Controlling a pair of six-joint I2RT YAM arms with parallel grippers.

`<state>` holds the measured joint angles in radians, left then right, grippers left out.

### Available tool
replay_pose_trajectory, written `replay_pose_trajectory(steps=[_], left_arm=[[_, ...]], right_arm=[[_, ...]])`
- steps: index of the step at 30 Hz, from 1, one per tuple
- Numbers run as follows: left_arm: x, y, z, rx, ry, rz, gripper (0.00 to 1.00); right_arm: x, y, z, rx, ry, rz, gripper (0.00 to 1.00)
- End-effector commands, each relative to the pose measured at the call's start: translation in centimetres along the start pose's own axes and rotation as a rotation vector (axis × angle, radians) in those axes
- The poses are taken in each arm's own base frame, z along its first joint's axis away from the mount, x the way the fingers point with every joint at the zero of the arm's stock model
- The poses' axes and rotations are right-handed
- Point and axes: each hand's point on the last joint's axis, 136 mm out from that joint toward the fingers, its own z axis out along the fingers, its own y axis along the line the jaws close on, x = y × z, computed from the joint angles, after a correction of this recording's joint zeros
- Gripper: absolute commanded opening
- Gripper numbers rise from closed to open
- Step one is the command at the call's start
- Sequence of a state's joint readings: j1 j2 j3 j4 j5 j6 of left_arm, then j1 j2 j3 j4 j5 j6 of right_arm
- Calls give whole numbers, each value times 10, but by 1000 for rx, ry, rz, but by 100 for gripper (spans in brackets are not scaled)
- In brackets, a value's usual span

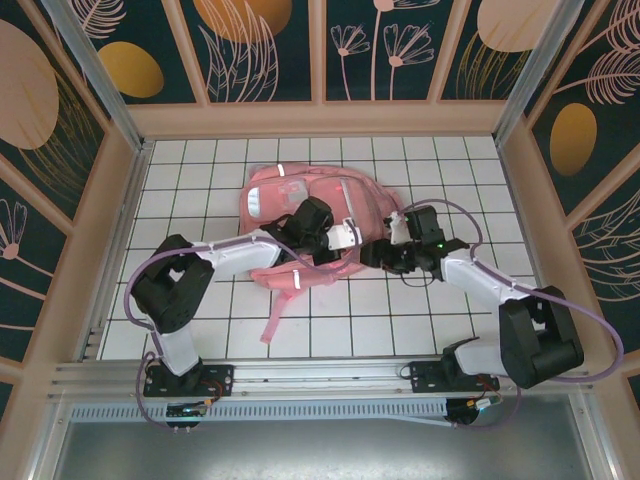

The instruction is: Pack books, pencil case, and school supplies into a backpack

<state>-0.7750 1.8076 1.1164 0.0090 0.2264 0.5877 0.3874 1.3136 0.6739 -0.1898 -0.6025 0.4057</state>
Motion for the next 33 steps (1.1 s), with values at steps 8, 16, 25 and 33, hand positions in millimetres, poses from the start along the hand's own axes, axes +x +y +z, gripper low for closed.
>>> replay_pose_trajectory(steps=[8, 16, 25, 33], left_arm=[[-28, 30, -23, 33, -209, -193, 0], [-30, 26, -18, 67, -257, -234, 0], [-24, 21, -21, 82, -245, -215, 0], [1, 26, -16, 38, -157, -179, 0]], right_arm=[[-41, 17, 20, 19, -165, -169, 46], [-52, -8, 47, 192, -203, -246, 28], [-75, -1, 41, 227, -287, -291, 0], [-90, -39, 8, 306, -350, -199, 0]])
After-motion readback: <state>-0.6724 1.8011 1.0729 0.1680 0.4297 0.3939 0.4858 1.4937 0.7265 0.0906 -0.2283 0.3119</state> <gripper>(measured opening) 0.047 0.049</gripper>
